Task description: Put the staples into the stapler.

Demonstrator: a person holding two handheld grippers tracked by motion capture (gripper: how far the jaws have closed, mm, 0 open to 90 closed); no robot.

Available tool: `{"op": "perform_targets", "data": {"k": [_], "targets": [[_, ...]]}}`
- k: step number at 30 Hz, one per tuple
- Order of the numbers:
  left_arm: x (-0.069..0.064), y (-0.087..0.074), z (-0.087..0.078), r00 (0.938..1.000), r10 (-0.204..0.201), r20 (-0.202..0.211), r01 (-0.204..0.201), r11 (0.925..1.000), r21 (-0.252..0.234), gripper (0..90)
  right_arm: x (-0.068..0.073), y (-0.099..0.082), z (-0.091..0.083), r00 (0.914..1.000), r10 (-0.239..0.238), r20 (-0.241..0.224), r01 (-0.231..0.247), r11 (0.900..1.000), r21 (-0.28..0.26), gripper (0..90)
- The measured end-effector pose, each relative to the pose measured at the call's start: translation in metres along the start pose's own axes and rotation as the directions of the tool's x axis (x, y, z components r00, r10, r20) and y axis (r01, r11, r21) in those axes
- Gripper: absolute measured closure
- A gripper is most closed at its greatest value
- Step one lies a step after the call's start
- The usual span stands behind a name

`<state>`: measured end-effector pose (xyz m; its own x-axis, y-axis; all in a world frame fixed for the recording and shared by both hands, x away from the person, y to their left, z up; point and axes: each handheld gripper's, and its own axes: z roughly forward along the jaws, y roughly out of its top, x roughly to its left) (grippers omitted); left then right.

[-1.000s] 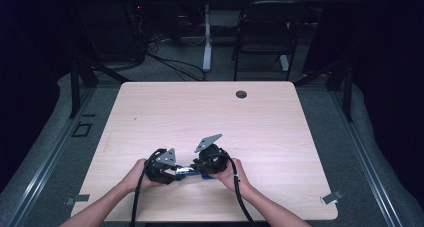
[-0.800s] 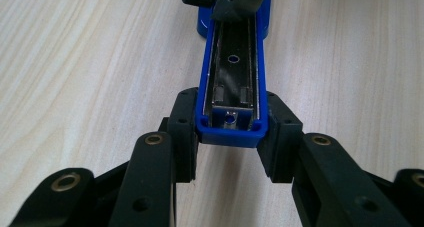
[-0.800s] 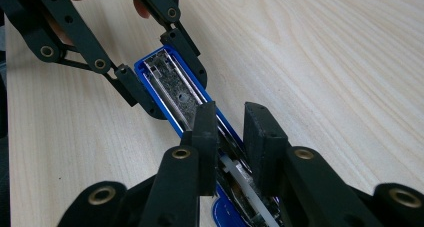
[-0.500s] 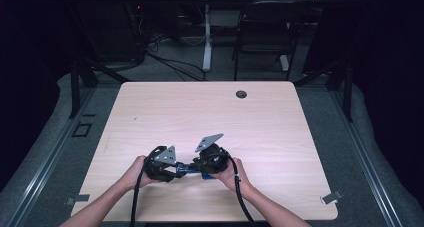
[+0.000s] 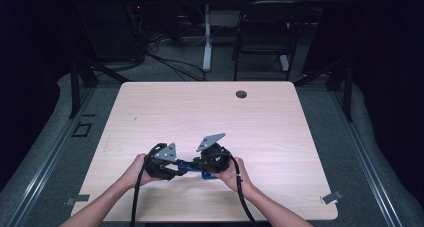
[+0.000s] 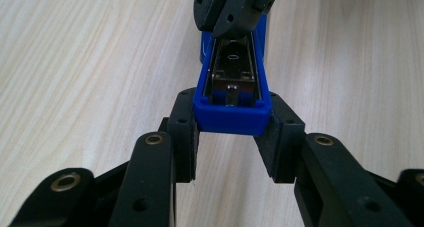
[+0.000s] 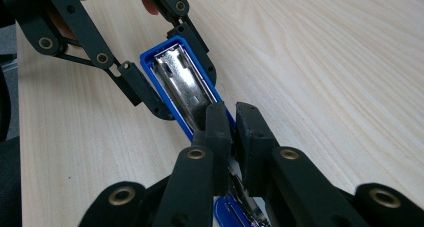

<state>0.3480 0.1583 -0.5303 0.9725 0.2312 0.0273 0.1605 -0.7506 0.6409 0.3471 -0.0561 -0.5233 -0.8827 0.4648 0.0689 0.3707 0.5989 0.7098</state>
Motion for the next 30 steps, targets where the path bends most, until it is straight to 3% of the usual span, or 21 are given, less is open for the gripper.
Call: {"op": "perform_targets", "data": {"k": [5, 8, 13, 16, 23, 30], "targets": [[-0.001, 0.006, 0.001, 0.9999, -0.013, -0.005, 0.012, 0.9996, -0.026, 64.9, -0.001, 0.001, -0.007, 0.9999, 0.011, 0.009, -0.011, 0.9999, -0.005, 86.7], [-0.003, 0.013, 0.006, 0.9999, -0.004, -0.015, 0.004, 0.9998, -0.017, 64.2, 0.0, 0.001, -0.011, 0.9998, 0.015, 0.017, -0.015, 0.9998, -0.012, 87.8], [-0.005, 0.024, 0.01, 0.9995, -0.025, -0.019, 0.024, 0.9977, -0.063, 60.5, 0.0, 0.002, -0.017, 0.9995, 0.014, 0.027, -0.014, 0.9998, -0.012, 87.9], [-0.007, 0.027, 0.011, 0.9997, -0.015, -0.02, 0.013, 0.996, -0.088, 61.6, -0.004, 0.002, -0.021, 0.9991, 0.024, 0.036, -0.023, 0.9995, -0.022, 87.9], [-0.01, 0.032, 0.015, 0.9993, -0.023, -0.03, 0.018, 0.9887, -0.149, 62.1, -0.006, 0.002, -0.027, 0.9977, 0.04, 0.055, -0.039, 0.999, -0.022, 89.1], [-0.01, 0.032, 0.016, 0.9993, -0.024, -0.03, 0.019, 0.9864, -0.163, 62.3, -0.004, 0.003, -0.032, 0.9959, 0.051, 0.074, -0.05, 0.9986, -0.014, 90.0]]}}
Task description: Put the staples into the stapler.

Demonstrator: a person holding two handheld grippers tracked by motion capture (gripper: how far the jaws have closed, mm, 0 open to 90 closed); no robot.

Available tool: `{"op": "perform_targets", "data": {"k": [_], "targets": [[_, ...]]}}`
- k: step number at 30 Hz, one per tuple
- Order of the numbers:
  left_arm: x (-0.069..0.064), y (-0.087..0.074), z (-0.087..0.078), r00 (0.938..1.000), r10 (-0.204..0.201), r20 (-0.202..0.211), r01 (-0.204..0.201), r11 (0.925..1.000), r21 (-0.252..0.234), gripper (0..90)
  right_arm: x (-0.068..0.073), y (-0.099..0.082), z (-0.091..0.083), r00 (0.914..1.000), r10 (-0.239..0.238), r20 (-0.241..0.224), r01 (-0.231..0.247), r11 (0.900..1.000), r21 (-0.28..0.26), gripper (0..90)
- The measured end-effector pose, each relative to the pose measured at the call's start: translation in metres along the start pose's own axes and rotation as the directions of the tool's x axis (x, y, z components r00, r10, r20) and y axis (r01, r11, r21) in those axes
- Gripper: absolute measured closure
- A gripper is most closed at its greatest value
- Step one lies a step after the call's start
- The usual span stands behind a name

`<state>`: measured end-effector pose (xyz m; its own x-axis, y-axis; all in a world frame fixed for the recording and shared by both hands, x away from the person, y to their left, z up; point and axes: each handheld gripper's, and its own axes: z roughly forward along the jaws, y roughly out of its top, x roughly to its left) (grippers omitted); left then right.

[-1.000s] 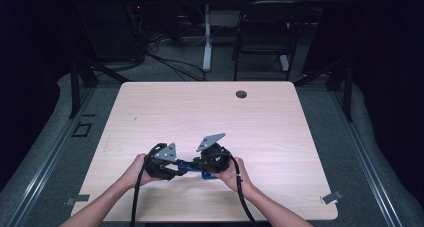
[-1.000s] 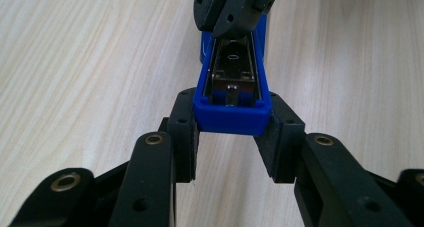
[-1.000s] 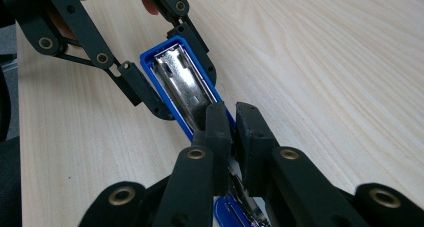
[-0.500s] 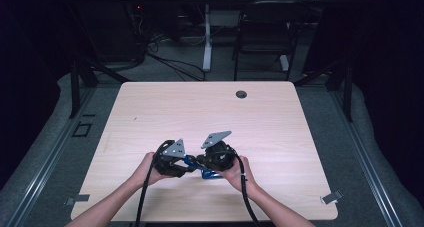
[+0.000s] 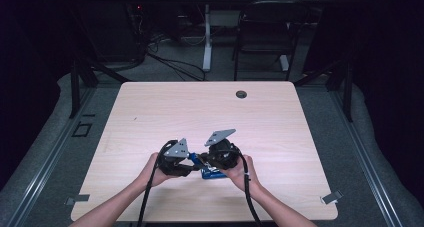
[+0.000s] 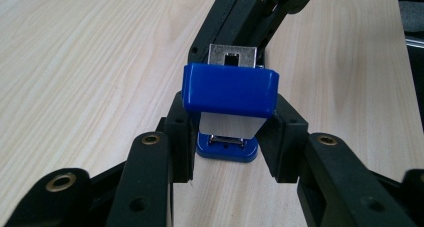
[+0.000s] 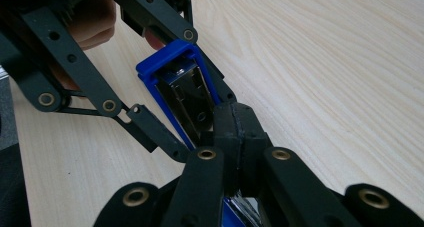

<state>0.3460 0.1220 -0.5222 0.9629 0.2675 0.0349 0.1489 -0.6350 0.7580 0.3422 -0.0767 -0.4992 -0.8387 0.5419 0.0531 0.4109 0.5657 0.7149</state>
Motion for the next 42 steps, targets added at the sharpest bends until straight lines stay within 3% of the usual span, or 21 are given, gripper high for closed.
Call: {"op": "perform_targets", "data": {"k": [12, 30, 38, 42], "targets": [[0.001, 0.001, 0.001, 0.9998, 0.004, 0.017, -0.004, 0.9999, -0.016, 63.6, 0.007, 0.001, -0.013, 0.9997, -0.014, -0.018, 0.014, 0.9997, -0.018, 89.2], [0.0, 0.003, 0.013, 0.9997, 0.017, 0.016, -0.016, 0.9959, -0.089, 63.1, -0.003, -0.003, -0.026, 0.9999, 0.004, -0.016, -0.005, 0.9992, -0.039, 89.3], [-0.001, -0.001, 0.018, 0.9999, 0.013, 0.009, -0.012, 0.9971, -0.075, 63.2, -0.006, -0.004, -0.028, 0.9997, 0.012, -0.019, -0.013, 0.999, -0.043, 89.3], [0.0, 0.001, 0.018, 0.9997, 0.009, 0.025, -0.007, 0.9979, -0.064, 64.2, -0.007, -0.005, -0.029, 0.9996, 0.017, -0.023, -0.018, 0.9989, -0.044, 89.4]]}}
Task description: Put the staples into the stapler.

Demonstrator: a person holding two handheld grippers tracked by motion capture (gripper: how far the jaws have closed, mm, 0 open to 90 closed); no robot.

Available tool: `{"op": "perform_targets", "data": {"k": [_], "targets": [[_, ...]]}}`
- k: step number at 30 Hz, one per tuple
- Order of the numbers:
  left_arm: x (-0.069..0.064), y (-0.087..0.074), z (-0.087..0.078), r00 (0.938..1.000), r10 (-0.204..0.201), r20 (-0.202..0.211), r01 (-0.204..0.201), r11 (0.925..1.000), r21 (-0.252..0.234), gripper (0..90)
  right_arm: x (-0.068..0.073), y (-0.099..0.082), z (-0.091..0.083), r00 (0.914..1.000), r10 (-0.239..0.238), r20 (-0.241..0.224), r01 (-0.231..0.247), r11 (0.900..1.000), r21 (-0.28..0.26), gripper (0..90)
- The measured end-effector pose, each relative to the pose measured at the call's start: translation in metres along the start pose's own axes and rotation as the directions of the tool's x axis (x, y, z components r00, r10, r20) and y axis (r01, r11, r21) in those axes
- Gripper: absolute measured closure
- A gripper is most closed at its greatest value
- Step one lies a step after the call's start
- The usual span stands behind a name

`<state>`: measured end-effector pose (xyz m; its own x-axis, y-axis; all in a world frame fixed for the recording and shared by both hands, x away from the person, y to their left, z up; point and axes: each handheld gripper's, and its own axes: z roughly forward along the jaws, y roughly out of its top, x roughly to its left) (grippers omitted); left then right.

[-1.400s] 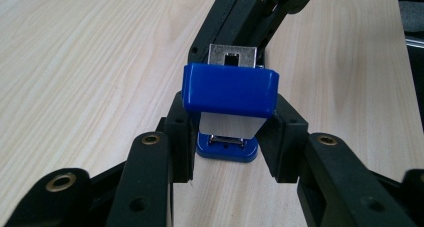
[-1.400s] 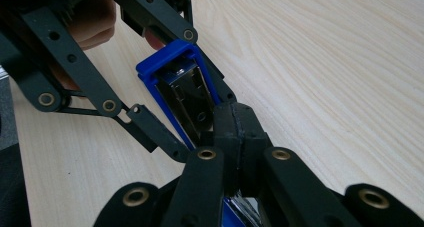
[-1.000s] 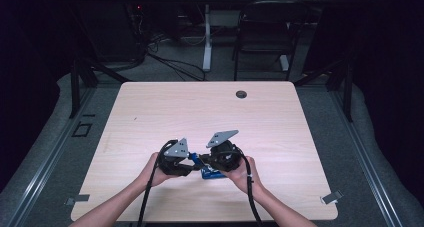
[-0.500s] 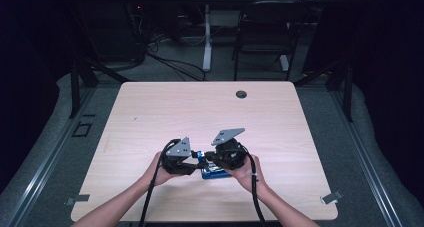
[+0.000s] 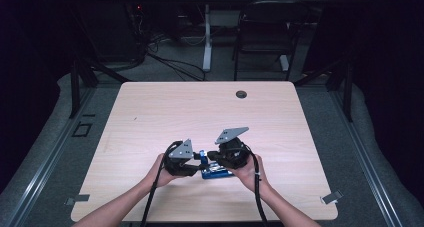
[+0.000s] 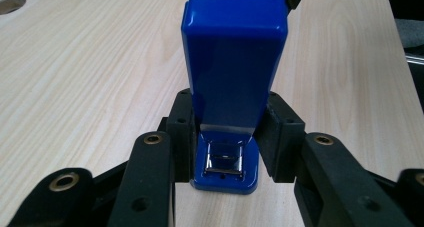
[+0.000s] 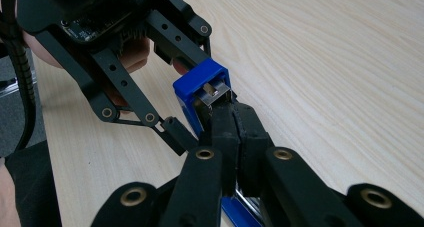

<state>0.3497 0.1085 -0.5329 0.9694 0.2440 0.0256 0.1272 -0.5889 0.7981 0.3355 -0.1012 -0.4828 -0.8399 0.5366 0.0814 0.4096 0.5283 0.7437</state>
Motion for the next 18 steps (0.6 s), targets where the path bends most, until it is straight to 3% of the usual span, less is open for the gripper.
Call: {"op": "perform_targets", "data": {"k": [3, 11, 18], "targets": [[0.001, 0.003, 0.003, 1.0, -0.005, 0.009, 0.005, 1.0, -0.003, 64.4, -0.001, -0.001, -0.002, 1.0, -0.004, 0.006, 0.004, 0.9999, 0.011, 89.6], [0.0, 0.009, 0.009, 0.9999, -0.008, 0.007, 0.008, 1.0, -0.003, 64.4, -0.01, -0.008, -0.01, 0.9991, 0.042, 0.009, -0.042, 0.9991, 0.001, 89.4], [0.0, 0.009, 0.011, 0.9997, -0.023, 0.002, 0.023, 0.9997, -0.007, 64.4, -0.011, -0.009, -0.01, 0.9993, 0.037, 0.007, -0.037, 0.9993, 0.009, 88.9]]}}
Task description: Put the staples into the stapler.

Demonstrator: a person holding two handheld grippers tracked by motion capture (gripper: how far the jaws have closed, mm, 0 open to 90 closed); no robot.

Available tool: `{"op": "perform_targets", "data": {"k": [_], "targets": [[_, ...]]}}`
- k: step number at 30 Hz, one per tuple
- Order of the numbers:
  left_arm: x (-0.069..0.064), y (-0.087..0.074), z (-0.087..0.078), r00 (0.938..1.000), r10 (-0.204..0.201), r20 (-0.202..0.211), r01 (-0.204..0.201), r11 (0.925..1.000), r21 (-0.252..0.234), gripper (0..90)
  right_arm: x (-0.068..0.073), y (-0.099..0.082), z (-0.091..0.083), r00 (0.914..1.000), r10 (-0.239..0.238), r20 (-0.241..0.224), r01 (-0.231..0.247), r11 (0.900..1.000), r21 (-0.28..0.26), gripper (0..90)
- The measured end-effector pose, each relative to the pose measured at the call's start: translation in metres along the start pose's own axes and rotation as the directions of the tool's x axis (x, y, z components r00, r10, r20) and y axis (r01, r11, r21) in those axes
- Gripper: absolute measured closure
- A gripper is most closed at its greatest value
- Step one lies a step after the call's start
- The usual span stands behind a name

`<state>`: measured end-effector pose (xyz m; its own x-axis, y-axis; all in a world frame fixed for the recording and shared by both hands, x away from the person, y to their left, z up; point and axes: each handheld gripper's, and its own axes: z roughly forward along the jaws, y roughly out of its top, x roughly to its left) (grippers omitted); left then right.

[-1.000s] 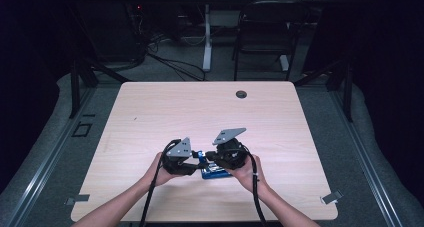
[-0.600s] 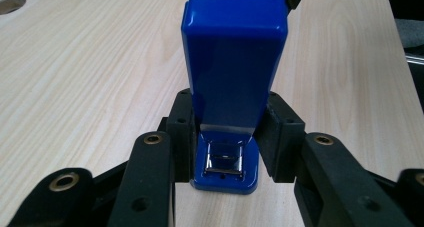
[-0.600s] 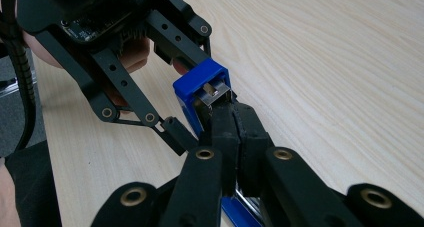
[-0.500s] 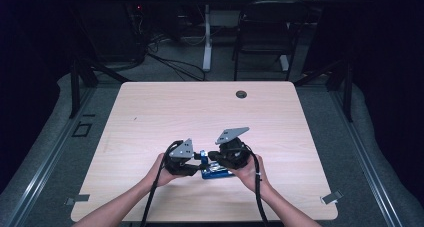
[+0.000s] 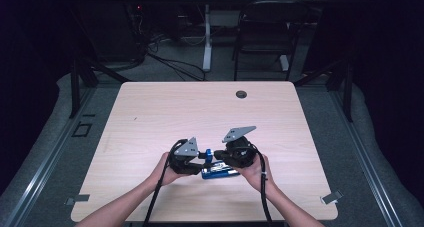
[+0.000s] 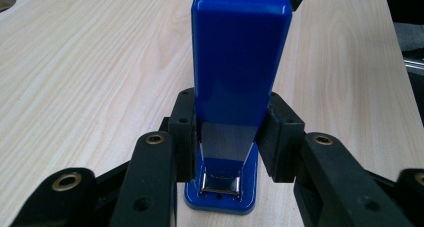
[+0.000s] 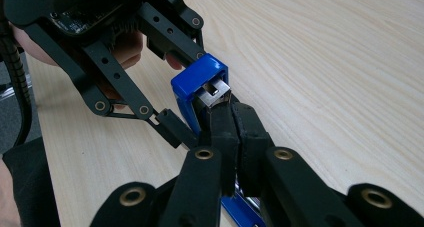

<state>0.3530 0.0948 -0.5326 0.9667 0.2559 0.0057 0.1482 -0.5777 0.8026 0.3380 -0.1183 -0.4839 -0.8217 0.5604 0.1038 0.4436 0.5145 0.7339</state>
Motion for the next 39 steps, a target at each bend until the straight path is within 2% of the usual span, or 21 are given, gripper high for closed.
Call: {"op": "perform_targets", "data": {"k": [4, 15, 17, 19, 21, 22, 25, 31, 36, 39], "targets": [[-0.001, 0.0, 0.001, 1.0, -0.004, -0.005, 0.004, 1.0, -0.009, 64.5, -0.001, 0.0, 0.0, 1.0, 0.004, 0.001, -0.004, 1.0, 0.003, 88.5], [-0.001, 0.013, 0.014, 0.9995, 0.03, -0.004, -0.03, 0.9985, 0.047, 64.6, -0.015, -0.01, -0.008, 0.9989, 0.035, 0.031, -0.035, 0.9992, 0.019, 88.6], [-0.002, 0.014, 0.016, 0.9997, 0.021, -0.008, -0.021, 0.9983, 0.054, 64.6, -0.017, -0.012, -0.009, 0.9986, 0.041, 0.033, -0.041, 0.9989, 0.021, 88.5], [-0.003, 0.013, 0.023, 0.9997, 0.024, -0.006, -0.023, 0.9904, 0.137, 63.2, -0.02, -0.014, -0.01, 0.9983, 0.051, 0.029, -0.052, 0.9985, 0.018, 88.2], [-0.003, 0.008, 0.028, 0.9999, 0.016, -0.006, -0.014, 0.984, 0.178, 60.6, -0.022, -0.015, -0.011, 0.9981, 0.053, 0.03, -0.054, 0.9984, 0.019, 88.1], [-0.003, 0.006, 0.028, 0.9999, 0.016, -0.005, -0.015, 0.9827, 0.185, 60.9, -0.022, -0.016, -0.011, 0.9977, 0.059, 0.033, -0.059, 0.9981, 0.019, 87.9], [-0.001, 0.002, 0.026, 1.0, 0.0, -0.008, 0.001, 0.9856, 0.169, 64.2, -0.023, -0.017, -0.012, 0.9977, 0.059, 0.033, -0.06, 0.998, 0.019, 87.8], [-0.001, 0.005, 0.028, 0.9998, 0.019, -0.01, -0.017, 0.9826, 0.185, 65.4, -0.023, -0.016, -0.014, 0.9979, 0.052, 0.038, -0.053, 0.9984, 0.018, 87.2], [-0.003, 0.01, 0.03, 0.9991, 0.041, -0.006, -0.039, 0.9736, 0.225, 65.5, -0.026, -0.01, -0.03, 0.9952, 0.077, 0.061, -0.075, 0.9967, -0.033, 86.5], [-0.003, 0.01, 0.031, 0.9993, 0.036, -0.007, -0.033, 0.9734, 0.227, 65.5, -0.024, -0.004, -0.039, 0.9952, 0.085, 0.049, -0.082, 0.995, -0.057, 83.2]]}}
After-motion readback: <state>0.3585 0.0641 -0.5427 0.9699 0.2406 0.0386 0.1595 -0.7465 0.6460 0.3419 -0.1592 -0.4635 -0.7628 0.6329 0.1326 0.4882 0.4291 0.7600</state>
